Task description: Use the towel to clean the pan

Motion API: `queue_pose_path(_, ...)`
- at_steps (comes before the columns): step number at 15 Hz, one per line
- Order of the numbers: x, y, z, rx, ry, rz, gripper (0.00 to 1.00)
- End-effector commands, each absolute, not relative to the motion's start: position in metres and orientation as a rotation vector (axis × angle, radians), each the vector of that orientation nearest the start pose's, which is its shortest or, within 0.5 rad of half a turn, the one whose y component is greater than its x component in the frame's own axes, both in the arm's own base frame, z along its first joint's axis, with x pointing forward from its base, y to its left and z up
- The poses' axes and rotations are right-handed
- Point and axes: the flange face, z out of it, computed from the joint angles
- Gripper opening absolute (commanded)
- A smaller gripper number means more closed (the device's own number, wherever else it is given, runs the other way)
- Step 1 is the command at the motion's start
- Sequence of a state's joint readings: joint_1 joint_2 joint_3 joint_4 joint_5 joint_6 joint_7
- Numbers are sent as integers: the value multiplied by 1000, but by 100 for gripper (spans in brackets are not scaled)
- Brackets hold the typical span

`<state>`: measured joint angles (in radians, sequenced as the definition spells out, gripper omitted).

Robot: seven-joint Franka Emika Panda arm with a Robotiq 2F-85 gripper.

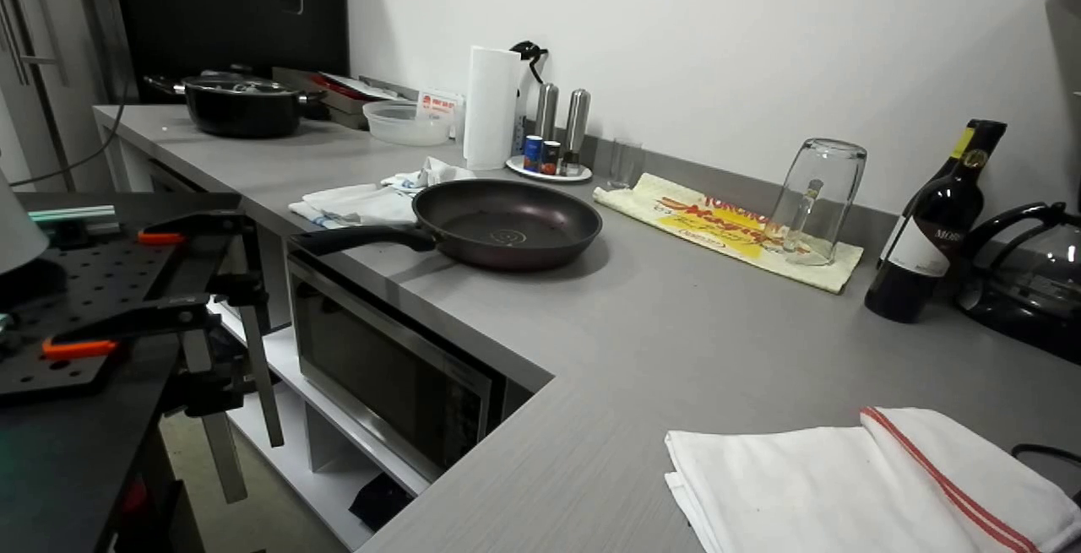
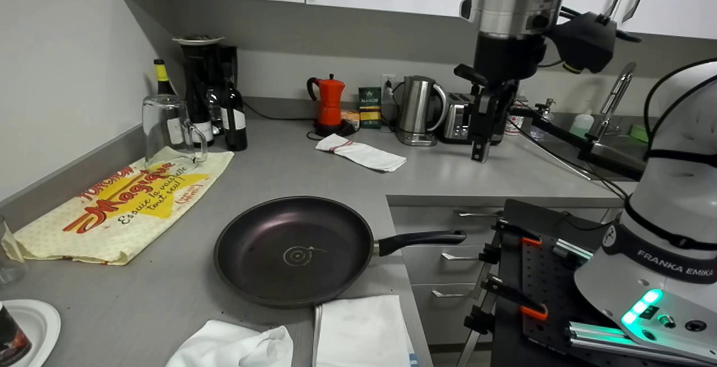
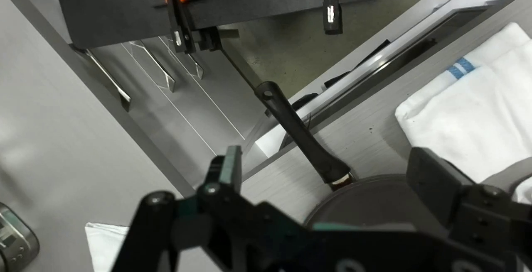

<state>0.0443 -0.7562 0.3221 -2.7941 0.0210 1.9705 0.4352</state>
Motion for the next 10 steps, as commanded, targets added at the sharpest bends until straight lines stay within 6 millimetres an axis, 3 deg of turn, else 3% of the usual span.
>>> queue_pose_path(1,318,109,381,-3257,150,-32,100)
queue_pose_path(6,387,122,350,-3142,-120,-150,100)
queue_pose_path(10,441,142,323,-3073,-380,-111,100)
